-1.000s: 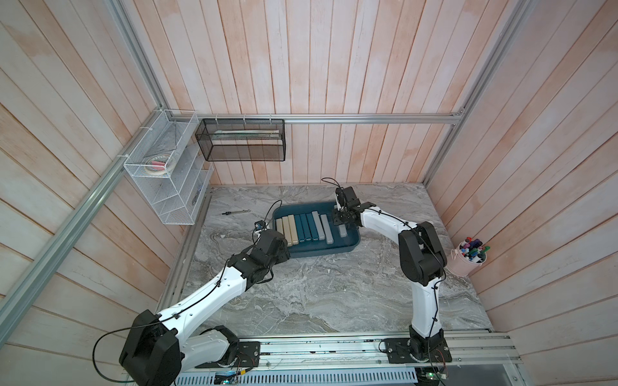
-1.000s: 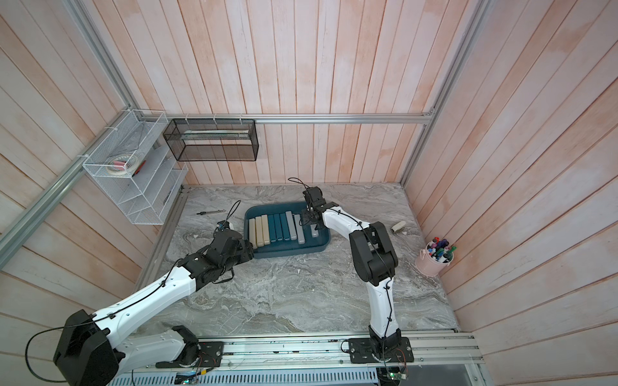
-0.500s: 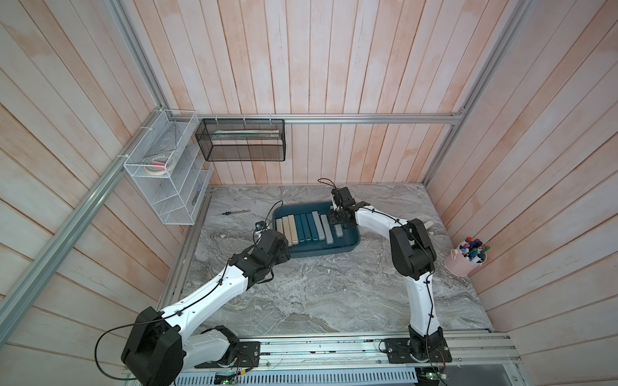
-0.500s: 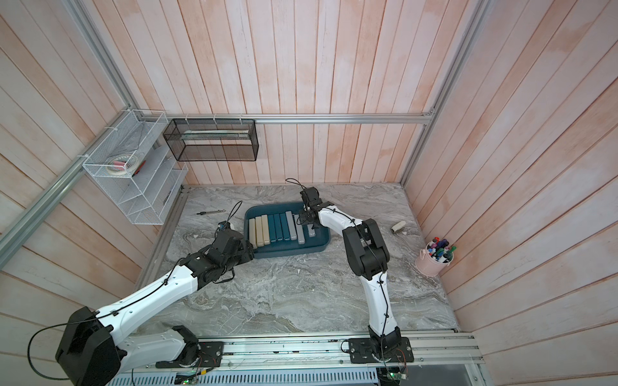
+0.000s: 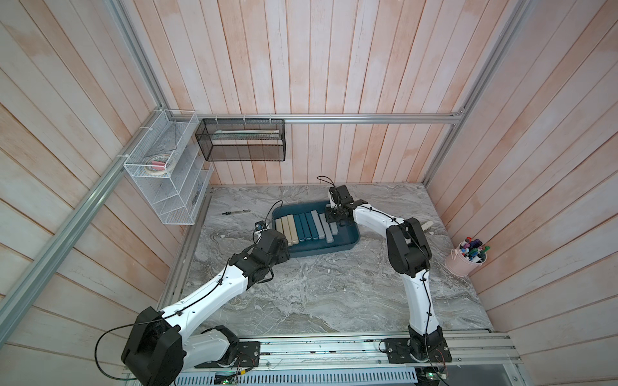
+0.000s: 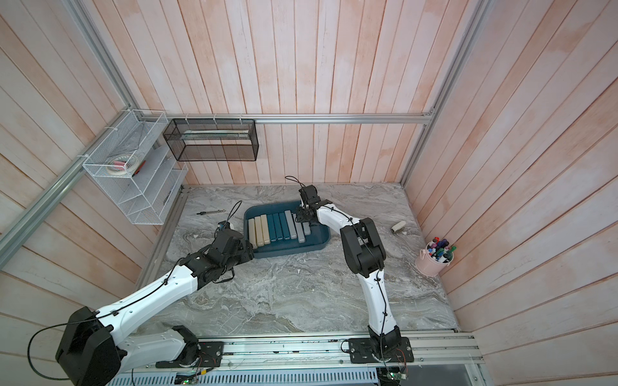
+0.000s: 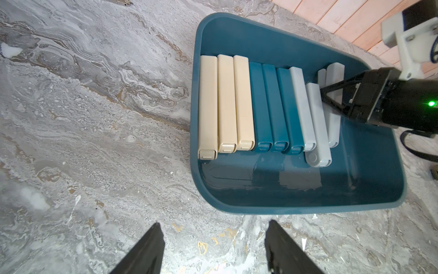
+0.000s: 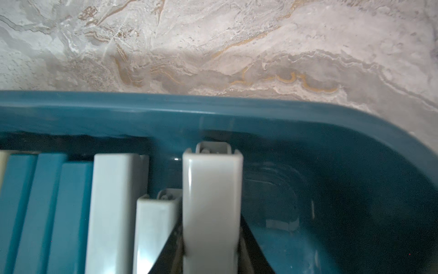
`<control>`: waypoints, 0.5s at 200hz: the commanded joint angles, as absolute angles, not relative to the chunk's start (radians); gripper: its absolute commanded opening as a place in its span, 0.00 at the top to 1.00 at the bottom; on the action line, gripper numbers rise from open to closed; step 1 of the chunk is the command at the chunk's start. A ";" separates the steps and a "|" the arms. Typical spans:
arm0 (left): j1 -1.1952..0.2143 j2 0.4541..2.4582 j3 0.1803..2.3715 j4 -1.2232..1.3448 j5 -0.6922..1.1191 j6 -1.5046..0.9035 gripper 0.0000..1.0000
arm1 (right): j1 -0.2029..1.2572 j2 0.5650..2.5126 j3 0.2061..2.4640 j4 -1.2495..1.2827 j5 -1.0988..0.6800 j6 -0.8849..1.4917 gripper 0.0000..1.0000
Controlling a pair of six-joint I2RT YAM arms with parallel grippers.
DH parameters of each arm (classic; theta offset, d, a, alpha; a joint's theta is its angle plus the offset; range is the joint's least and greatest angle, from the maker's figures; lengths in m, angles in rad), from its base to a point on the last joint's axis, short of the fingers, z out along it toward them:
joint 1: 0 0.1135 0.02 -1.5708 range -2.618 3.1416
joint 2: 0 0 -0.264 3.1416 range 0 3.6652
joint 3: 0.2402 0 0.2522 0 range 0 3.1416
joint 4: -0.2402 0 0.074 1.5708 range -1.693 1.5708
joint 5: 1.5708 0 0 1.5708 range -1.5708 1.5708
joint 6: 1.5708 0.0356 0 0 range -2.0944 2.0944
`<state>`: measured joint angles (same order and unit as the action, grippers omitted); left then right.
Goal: Put the pruning pliers into the storage box
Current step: Place the pruning pliers in the storage box.
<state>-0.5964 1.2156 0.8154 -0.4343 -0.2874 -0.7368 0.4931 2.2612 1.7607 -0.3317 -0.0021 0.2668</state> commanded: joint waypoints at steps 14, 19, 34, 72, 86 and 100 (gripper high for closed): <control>-0.592 1.226 0.830 -0.427 -0.273 -0.729 0.29 | 0.501 2.293 1.783 -0.324 -0.034 0.285 0.71; -0.591 1.227 0.830 -0.425 -0.272 -0.729 0.29 | 0.503 2.297 1.783 -0.324 -0.034 0.287 0.71; -0.592 1.234 0.834 -0.426 -0.267 -0.727 0.29 | 0.509 2.298 1.784 -0.322 -0.049 0.286 0.68; -0.592 1.239 0.839 -0.434 -0.268 -0.732 0.29 | 0.515 2.299 1.806 -0.343 -0.012 0.286 0.63; -0.592 1.238 0.840 -0.435 -0.266 -0.732 0.29 | 0.513 2.302 1.827 -0.361 0.006 0.282 0.61; -0.591 1.235 0.841 -0.439 -0.265 -0.729 0.29 | 0.508 2.295 1.837 -0.366 0.002 0.290 0.59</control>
